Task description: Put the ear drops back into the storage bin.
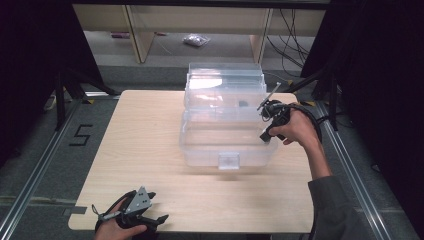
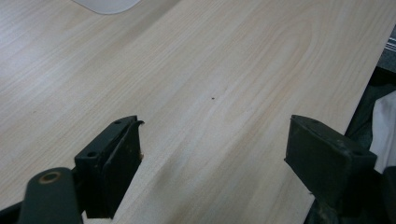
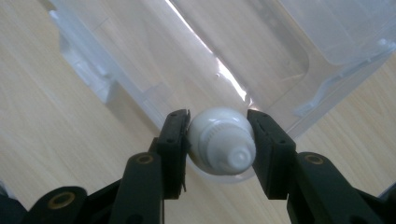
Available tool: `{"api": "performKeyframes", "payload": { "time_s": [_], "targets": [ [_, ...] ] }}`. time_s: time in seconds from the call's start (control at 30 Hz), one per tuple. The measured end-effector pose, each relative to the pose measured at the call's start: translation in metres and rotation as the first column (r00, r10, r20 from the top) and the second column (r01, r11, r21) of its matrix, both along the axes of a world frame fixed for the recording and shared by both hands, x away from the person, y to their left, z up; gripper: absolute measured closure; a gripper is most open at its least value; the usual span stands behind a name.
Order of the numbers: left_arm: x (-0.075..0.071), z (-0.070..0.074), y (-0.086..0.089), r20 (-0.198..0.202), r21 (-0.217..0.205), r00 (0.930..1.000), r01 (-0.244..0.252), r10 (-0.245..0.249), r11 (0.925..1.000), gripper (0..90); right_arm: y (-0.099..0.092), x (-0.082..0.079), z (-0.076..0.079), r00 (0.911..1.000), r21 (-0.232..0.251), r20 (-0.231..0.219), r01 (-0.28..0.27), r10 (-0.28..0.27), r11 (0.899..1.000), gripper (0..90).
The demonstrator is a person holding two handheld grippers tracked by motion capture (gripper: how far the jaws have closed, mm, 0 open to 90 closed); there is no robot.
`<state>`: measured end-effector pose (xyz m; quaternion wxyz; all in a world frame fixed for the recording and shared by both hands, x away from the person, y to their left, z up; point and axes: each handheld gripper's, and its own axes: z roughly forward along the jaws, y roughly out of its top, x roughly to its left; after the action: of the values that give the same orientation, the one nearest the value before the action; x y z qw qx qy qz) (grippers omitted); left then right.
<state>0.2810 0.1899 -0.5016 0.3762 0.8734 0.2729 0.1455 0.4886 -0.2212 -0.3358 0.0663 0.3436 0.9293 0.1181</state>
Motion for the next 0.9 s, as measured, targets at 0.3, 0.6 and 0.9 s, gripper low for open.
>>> {"api": "performKeyframes", "payload": {
  "time_s": [0.3, 0.6, 0.9],
  "targets": [
    [0.000, 0.000, 0.000, 0.003, -0.001, 1.0000, 0.000, 0.000, 1.0000, 17.7, 0.004, 0.018, -0.020, 0.9985, -0.032, -0.039, 0.038, -0.039, 0.999, 60.3],
    [0.000, 0.000, -0.001, 0.006, 0.000, 1.0000, 0.001, -0.001, 1.0000, 17.7, 0.010, 0.027, -0.042, 0.9917, -0.055, -0.101, 0.074, -0.080, 0.996, 60.3],
    [0.000, -0.001, -0.001, 0.006, 0.000, 1.0000, 0.003, -0.003, 1.0000, 17.7, 0.008, 0.034, -0.056, 0.9848, -0.057, -0.138, 0.098, -0.105, 0.994, 60.3]
  ]
}}
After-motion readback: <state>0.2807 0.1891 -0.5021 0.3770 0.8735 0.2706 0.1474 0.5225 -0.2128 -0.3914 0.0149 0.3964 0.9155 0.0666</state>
